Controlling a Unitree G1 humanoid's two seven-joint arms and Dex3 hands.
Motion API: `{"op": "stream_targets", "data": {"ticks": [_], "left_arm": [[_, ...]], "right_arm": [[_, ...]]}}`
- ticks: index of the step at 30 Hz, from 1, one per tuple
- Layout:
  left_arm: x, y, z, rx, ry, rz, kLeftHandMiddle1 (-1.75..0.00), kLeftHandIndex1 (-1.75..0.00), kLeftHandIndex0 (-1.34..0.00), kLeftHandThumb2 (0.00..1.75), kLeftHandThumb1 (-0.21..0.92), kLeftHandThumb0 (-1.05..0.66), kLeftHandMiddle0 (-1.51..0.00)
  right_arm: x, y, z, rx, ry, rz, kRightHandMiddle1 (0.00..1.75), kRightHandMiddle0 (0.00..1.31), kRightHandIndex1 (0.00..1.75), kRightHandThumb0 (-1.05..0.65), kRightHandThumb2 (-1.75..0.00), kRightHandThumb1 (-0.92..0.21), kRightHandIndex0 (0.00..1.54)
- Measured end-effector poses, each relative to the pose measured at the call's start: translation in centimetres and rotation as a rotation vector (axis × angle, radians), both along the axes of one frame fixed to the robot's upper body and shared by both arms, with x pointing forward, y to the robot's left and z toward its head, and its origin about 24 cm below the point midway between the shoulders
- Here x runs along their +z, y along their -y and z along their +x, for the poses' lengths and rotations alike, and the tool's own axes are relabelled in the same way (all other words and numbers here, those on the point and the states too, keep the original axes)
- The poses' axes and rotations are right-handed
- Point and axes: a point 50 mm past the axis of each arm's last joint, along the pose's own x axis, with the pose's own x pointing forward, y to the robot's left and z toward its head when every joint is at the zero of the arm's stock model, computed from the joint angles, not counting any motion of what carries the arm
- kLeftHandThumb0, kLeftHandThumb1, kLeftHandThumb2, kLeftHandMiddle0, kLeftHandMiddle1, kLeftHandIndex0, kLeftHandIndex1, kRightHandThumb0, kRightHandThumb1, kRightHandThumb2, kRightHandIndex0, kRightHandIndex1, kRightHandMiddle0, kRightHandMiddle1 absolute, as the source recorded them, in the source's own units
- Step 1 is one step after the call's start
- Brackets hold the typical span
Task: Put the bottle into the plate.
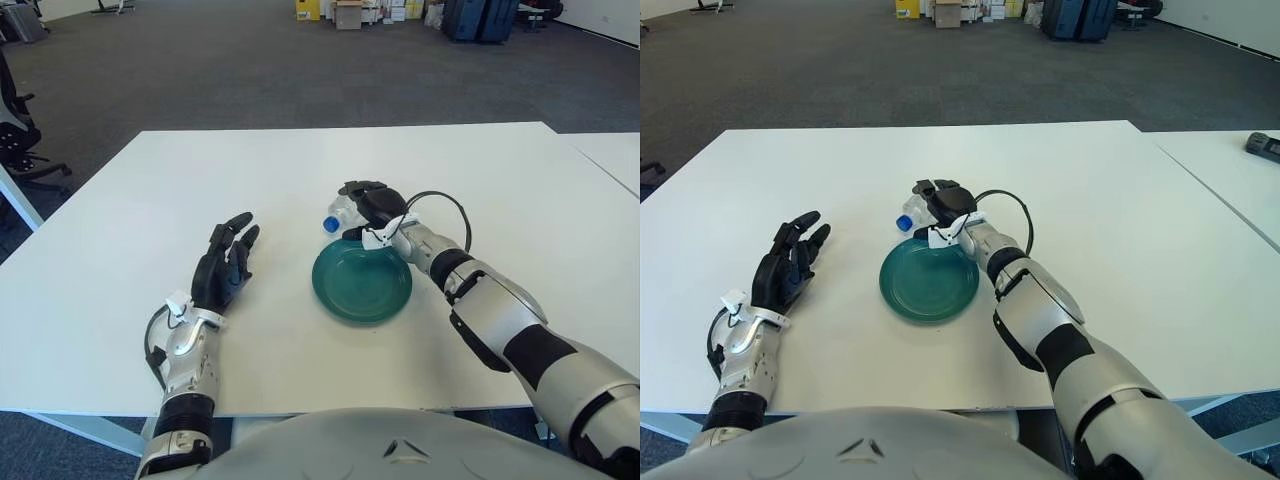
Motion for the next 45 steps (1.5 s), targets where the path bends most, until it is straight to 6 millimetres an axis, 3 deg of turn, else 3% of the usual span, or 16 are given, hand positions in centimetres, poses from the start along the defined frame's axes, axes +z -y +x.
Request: {"op": "stream_targets", "data": {"ticks": [12,21,30,45], "left_arm": [[-0.03,-0.15,-0.29,-0.012,-0.013,-0.044,-0.72,-1.02,-0.10,0.81,0.92,-0.82,-0.55],[0.04,-0.18,-0.26,-0.011,-0.019,-0.057,-0.80,-1.03,-0.13,0.86,0.92,-0.83,-0.58],[0.15,-0.03,-0.24,-0.014,-0.027,-0.080,-0.84,-1.05,-0.17,0.90,0.92,-0.83,-0.60],[0.10,-0.14,-0.39,-0.007,-0.055,-0.119,-0.84,-1.06,-0.18,0.91,0.92,-0.87,-0.64]], "right_arm": [[-0.27,0.42,-0.02,0.004,-0.013,-0.035,0.77,0.00,0.07,-0.72,-0.62,-0.92,0.54],[-0.38,0.31,-0.11,0.058,0.029,-0.131,0.84,0.00,0.04,-0.72,-0.66,-0.92,0.52],[-0.15,0.07,0.06,0.098,0.062,-0.203,0.76,0.00,0.00,-0.77,-0.78,-0.92,0.43],[-0.08,-0.33,-0.01,0.164,0.096,-0.280,0.70,0.00,0.00,-0.79,-0.84,-0.92,0.39]]}}
